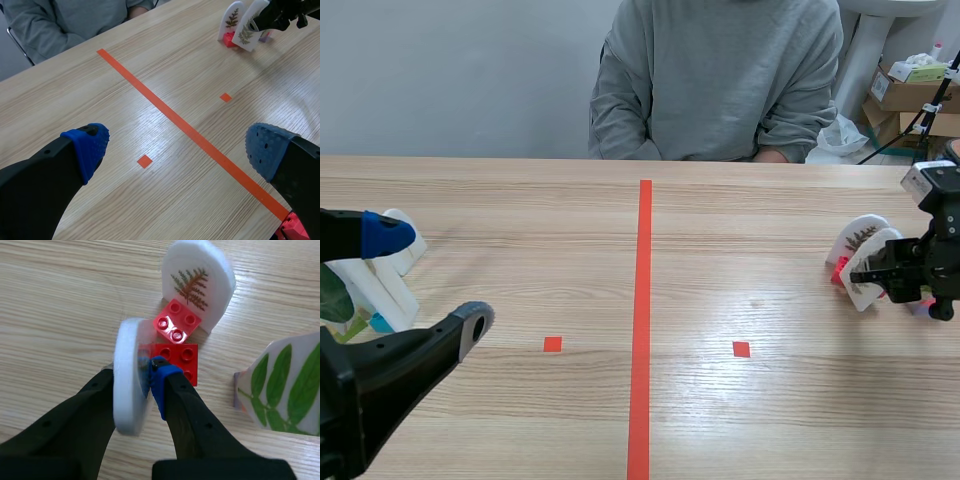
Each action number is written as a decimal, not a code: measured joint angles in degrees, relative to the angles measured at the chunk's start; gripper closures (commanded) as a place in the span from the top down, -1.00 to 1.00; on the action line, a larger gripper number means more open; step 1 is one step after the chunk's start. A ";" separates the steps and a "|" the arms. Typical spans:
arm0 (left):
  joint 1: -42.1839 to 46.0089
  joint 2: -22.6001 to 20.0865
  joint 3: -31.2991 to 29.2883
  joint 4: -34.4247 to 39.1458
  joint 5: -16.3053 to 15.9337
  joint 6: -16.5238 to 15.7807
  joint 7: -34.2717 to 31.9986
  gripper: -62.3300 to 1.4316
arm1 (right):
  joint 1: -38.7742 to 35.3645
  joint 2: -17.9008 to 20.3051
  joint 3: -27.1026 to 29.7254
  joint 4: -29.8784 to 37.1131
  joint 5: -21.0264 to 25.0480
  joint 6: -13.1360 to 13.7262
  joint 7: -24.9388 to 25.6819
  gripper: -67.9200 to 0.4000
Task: Do the leaf sorting experiment
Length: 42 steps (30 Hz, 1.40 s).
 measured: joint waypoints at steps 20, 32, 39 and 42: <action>0.00 0.00 0.00 0.00 0.00 0.00 0.00 0.87 | -0.33 -0.13 0.00 0.00 -0.37 1.09 -0.52 0.37; 0.00 0.00 0.00 0.00 0.00 0.00 0.13 0.87 | -0.33 -0.11 0.11 2.43 1.33 5.64 -4.96 0.82; 0.00 0.00 0.00 0.00 0.02 0.00 0.17 0.87 | -3.65 -0.11 5.49 11.98 2.05 9.18 -5.46 0.70; 0.00 0.00 0.00 0.00 0.00 0.00 0.17 0.87 | -7.98 -0.09 8.59 18.40 2.49 12.79 -5.55 0.71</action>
